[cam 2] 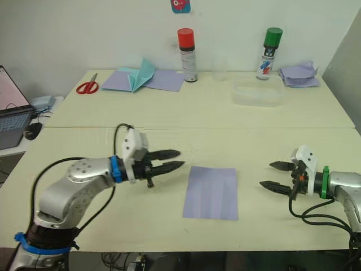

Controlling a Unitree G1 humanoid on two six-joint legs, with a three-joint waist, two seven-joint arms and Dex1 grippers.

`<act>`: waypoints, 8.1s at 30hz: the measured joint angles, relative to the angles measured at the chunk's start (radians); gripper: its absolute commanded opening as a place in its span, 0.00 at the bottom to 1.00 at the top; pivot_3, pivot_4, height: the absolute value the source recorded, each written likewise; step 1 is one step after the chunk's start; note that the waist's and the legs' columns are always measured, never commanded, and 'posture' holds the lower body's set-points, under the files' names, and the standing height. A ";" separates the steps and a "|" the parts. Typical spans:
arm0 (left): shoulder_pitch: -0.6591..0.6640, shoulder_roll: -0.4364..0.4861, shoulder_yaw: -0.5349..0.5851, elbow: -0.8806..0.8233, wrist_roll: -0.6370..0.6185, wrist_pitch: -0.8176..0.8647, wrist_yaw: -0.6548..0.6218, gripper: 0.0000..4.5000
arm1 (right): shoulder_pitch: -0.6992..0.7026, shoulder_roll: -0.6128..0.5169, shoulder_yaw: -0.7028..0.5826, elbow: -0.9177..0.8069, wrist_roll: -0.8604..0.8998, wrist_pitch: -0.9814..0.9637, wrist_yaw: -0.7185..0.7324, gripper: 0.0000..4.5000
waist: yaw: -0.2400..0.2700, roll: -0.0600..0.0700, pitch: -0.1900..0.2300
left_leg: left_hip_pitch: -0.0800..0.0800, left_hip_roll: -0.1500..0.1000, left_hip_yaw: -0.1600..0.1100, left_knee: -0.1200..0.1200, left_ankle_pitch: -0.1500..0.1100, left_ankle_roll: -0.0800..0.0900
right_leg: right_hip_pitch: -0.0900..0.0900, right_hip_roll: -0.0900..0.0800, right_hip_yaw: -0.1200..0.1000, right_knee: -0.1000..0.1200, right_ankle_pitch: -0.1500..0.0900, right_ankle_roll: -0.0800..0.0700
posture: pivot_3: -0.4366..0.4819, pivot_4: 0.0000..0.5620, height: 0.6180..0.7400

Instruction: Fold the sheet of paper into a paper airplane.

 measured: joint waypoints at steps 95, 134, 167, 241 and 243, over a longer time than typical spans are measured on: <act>-0.047 -0.174 0.020 0.299 0.264 -0.013 0.141 0.00 | -0.212 0.468 0.440 0.095 -0.277 -0.155 -0.200 0.01 | -0.001 -0.001 -0.005 | 0.004 0.001 -0.004 0.000 0.002 -0.004 | 0.001 0.002 0.000 0.001 0.002 0.004 | 0.48 0.27 1.00; -0.027 -0.069 -0.270 0.290 0.391 -0.211 -0.105 0.00 | -0.160 0.414 0.392 0.046 -0.233 -0.094 -0.237 0.01 | 0.023 -0.003 -0.011 | 0.007 0.000 -0.004 0.000 0.000 0.000 | 0.004 0.002 0.001 -0.001 0.002 0.005 | 0.48 0.27 1.00; -0.050 -0.091 -0.263 0.355 0.420 -0.270 -0.116 0.00 | -0.129 0.339 0.417 0.000 -0.217 -0.052 -0.085 0.01 | 0.024 -0.002 -0.013 | 0.010 0.000 -0.004 -0.002 0.000 0.001 | 0.004 0.002 0.000 -0.003 0.002 0.005 | 0.48 0.27 1.00; 0.077 -0.116 0.009 0.192 -0.060 0.307 -0.021 0.57 | -0.164 0.392 0.451 0.034 -0.222 -0.089 -0.152 0.00 | 0.015 -0.004 -0.013 | 0.006 0.003 -0.006 -0.003 0.000 0.000 | 0.001 0.003 0.001 -0.003 0.002 0.006 | 0.48 0.27 1.00; 0.076 -0.118 0.006 0.197 -0.060 0.307 -0.017 0.57 | -0.164 0.392 0.451 0.034 -0.222 -0.089 -0.152 0.00 | 0.016 -0.004 -0.013 | 0.006 0.003 -0.006 -0.003 0.000 0.000 | 0.001 0.003 0.001 -0.003 0.002 0.006 | 0.48 0.27 1.00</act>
